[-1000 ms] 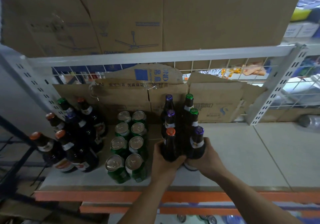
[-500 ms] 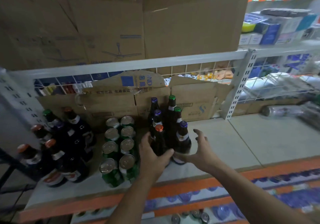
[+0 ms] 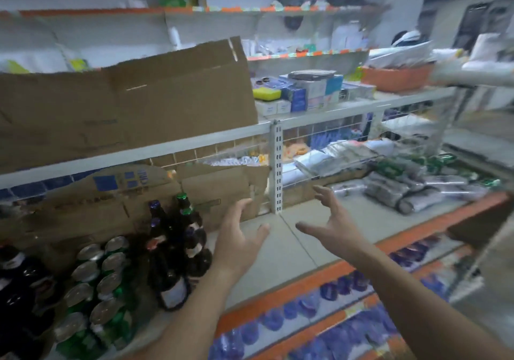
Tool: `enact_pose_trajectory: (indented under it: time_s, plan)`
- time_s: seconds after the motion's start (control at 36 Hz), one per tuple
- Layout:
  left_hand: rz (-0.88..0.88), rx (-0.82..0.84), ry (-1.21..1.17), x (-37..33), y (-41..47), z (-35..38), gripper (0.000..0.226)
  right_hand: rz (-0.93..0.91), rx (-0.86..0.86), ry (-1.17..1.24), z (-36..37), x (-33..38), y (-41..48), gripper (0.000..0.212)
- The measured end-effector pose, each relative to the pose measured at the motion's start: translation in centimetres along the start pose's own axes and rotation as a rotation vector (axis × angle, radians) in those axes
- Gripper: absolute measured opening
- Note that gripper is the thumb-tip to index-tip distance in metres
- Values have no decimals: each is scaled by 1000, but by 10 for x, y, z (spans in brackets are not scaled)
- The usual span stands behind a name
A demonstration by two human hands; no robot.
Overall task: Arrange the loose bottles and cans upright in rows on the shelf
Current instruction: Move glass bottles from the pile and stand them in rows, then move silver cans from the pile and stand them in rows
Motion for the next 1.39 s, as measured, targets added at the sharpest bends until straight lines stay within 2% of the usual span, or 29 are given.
enact_pose_trajectory:
  time_s: [0.25, 0.42, 0.72, 0.86, 1.19, 1.33, 1.39]
  plan:
    - [120, 241, -60, -107, 6, 181, 53, 161, -184, 5, -191, -83, -54, 76]
    - [112, 365, -78, -147, 6, 264, 59, 233, -203, 23, -258, -128, -60, 83]
    - [-19, 413, -84, -117, 93, 355, 58, 413, -203, 32, -286, -221, 15, 86]
    - [-89, 431, -108, -94, 146, 403, 50, 490, -201, -64, -294, -263, 72, 91]
    - [-256, 503, -17, -53, 219, 499, 63, 692, -69, -151, -305, -347, 172, 87]
    - [-342, 508, 20, -42, 234, 532, 61, 793, -48, -90, -303, -400, 206, 79]
    - [-375, 503, 23, -38, 238, 542, 65, 863, -70, -28, -301, -419, 218, 94]
Point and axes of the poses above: each hand's wrist, its own y-axis towards the middle knuckle, its own z-axis out of the palm, x = y × z, the point moved 3 cm from there along y, towards the middle knuckle, and after that the axes turned 1 degree about x, right-handed, at the moved point
